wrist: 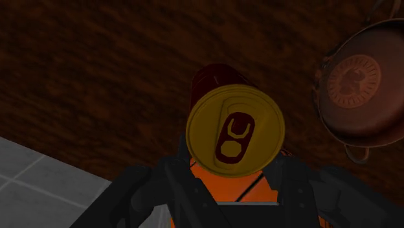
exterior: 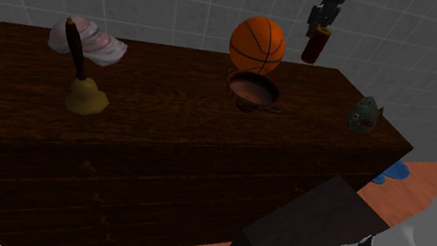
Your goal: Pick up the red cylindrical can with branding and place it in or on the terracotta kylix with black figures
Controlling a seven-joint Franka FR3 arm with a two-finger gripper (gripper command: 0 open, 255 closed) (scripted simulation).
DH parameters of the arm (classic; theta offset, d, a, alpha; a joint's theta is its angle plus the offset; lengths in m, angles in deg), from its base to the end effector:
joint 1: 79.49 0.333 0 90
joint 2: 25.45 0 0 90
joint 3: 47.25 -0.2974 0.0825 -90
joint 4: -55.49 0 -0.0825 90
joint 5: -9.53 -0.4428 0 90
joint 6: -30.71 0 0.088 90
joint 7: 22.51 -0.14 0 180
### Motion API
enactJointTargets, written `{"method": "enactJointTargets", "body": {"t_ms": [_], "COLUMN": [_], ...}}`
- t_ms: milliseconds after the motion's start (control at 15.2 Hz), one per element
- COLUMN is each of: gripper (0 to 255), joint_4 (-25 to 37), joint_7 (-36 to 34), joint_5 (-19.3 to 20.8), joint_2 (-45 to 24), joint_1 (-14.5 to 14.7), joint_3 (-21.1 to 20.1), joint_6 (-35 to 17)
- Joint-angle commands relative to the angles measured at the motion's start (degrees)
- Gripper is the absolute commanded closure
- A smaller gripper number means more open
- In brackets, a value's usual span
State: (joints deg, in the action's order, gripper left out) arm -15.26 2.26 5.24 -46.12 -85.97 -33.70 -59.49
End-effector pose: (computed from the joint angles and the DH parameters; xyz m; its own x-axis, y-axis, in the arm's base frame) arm 0.6792 -0.2091 0.5172 0.9953 0.0961 -0.0142 0.0961 -0.9954 0.0022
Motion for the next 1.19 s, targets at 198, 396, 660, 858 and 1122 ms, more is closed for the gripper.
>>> {"method": "enactJointTargets", "body": {"t_ms": [198,396,660,858,1122], "gripper": [255,0,0,0,0], "joint_4": [-3.5,-18.6,-41.5,-54.8,-63.2], "joint_7": [-3.2,-4.4,-9.0,-14.7,-21.3], "joint_5": [0.9,5.6,16.0,25.6,35.5], "joint_2": [3.0,11.2,22.5,27.9,29.4], "joint_1": [2.6,5.2,7.4,6.9,5.0], "joint_3": [-0.9,-0.8,-1.5,-2.2,-2.7], "joint_6": [-0.6,-11.6,-30.4,-43.3,-53.3]}}
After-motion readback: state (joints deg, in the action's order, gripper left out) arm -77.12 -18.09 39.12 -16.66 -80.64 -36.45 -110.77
